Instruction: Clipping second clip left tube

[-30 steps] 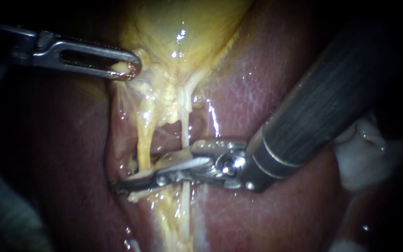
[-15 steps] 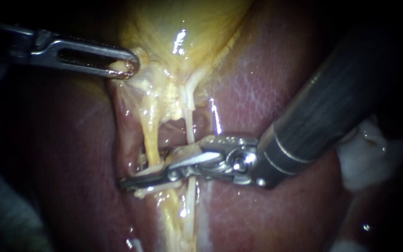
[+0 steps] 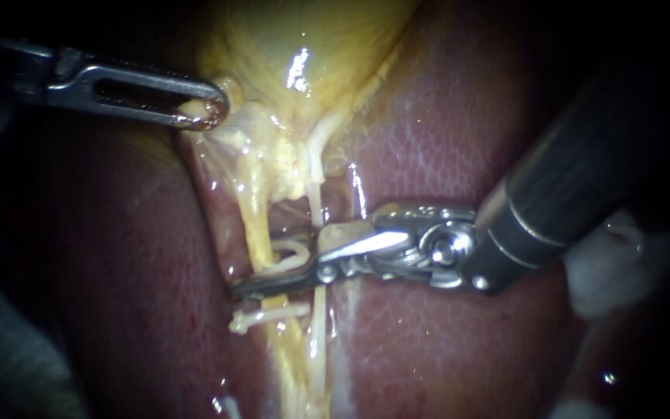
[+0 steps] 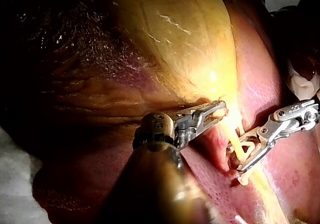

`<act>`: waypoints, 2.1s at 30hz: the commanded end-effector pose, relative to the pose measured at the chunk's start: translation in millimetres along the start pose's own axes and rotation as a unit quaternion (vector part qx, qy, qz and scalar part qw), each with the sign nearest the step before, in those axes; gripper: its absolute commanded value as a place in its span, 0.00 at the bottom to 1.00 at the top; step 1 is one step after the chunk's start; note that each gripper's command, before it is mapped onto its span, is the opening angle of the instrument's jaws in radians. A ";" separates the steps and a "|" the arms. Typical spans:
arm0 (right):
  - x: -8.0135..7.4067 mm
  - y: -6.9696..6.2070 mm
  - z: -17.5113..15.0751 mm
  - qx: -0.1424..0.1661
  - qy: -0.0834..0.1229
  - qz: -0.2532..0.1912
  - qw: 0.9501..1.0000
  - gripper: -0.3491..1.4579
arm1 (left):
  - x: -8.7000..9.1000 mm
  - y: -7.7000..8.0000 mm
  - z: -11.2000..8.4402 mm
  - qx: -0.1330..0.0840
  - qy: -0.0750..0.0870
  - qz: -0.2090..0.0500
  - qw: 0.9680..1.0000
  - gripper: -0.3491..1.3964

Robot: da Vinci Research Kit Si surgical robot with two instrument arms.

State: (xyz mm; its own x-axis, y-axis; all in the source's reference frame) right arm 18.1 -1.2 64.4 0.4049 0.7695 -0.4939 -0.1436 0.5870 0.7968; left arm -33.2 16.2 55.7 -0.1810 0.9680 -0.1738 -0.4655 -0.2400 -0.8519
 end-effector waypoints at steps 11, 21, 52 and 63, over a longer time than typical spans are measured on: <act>-0.7 0.3 -1.2 0.004 -0.002 -0.002 1.000 0.47 | 0.0 0.0 -0.1 0.000 0.000 0.000 1.000 0.00; -1.0 0.3 -1.8 0.026 -0.011 -0.015 0.999 0.47 | 0.0 0.0 -0.2 0.000 0.000 0.000 1.000 0.00; -1.9 1.3 -3.8 0.079 -0.007 -0.031 0.996 0.47 | -0.1 -0.1 -0.4 -0.002 -0.002 0.001 1.000 0.00; -2.1 1.8 -4.2 0.151 0.010 -0.004 0.988 0.47 | -0.1 -0.1 -0.4 -0.002 -0.002 0.001 1.000 0.00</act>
State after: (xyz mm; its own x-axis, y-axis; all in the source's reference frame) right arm 13.2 -0.6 65.5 0.3842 0.7750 -0.5017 0.1392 0.4886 0.8613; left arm -32.7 16.1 55.6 -0.1848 0.9674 -0.1729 -0.4620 -0.2408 -0.8536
